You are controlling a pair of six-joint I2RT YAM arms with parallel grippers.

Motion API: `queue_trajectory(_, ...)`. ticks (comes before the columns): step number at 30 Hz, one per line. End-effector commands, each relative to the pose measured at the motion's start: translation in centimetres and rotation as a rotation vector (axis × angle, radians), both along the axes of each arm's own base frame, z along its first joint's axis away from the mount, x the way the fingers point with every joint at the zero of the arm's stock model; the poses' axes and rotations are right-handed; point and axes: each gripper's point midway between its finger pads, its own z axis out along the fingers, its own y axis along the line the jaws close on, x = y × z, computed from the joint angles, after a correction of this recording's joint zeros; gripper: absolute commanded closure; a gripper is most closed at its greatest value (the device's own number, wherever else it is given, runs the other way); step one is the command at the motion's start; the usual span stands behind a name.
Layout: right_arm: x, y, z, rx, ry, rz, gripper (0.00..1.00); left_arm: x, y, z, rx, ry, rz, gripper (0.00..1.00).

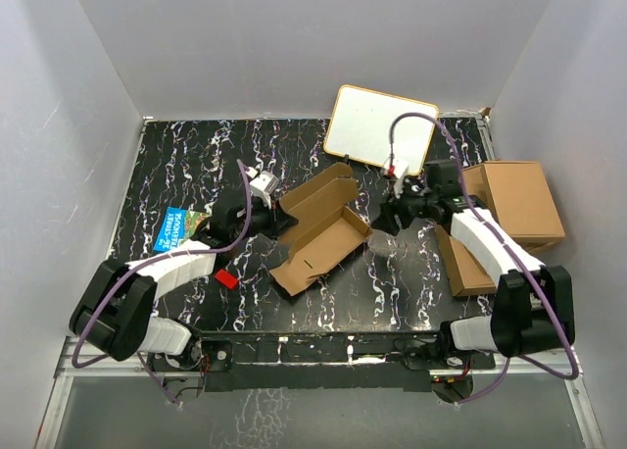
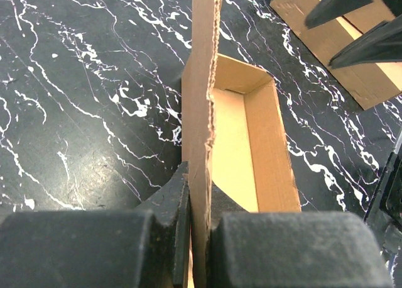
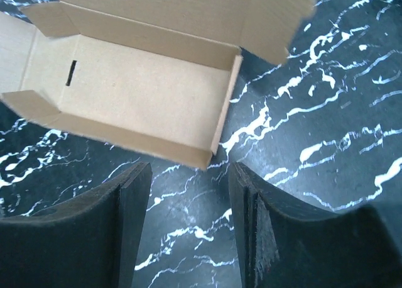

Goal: Fold the paper box

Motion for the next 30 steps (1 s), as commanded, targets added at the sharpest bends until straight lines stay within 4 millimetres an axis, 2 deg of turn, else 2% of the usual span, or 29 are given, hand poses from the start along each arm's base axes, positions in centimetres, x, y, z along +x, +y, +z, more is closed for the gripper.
queue_trajectory(1, -2.2, -0.6, 2.1, 0.193, 0.052, 0.021, 0.42, -0.3, 0.9, 1.8, -0.048, -0.019, 0.07, 1.0)
queue_trajectory(2, -2.1, -1.2, 1.6, 0.204, 0.089, -0.025, 0.44, -0.4, 1.2, 1.9, -0.054, -0.017, 0.092, 1.0)
queue_trajectory(4, -2.3, -1.9, 1.1, 0.258, 0.18, -0.093, 0.56, -0.5, 1.9, 2.1, -0.063, -0.007, 0.145, 1.0)
queue_trajectory(6, -1.9, -2.8, 0.8, 0.333, 0.262, -0.172, 0.62, -0.9, 2.3, 2.4, -0.077, -0.012, 0.183, 1.0)
queue_trajectory(9, -0.9, -2.8, -0.2, 0.386, 0.364, -0.268, 0.71, -1.5, 2.7, 2.2, -0.062, -0.01, 0.235, 1.0)
queue_trajectory(11, 0.2, -2.7, -1.7, 0.331, 0.389, -0.321, 0.76, -1.9, 2.8, 2.2, -0.05, -0.015, 0.265, 1.0)
queue_trajectory(15, 1.6, -1.2, -4.9, 0.169, 0.436, -0.355, 0.79, -2.4, 2.4, 2.1, -0.041, -0.004, 0.302, 1.0)
queue_trajectory(20, 2.5, -1.4, -7.8, 0.072, 0.499, -0.445, 0.8, -2.7, 2.3, 1.8, -0.05, 0.028, 0.348, 1.0)
queue_trajectory(30, 2.1, 1.0, -8.0, 0.047, 0.515, -0.402, 0.83, -3.3, 0.3, 2.4, -0.044, 0.017, 0.293, 1.0)
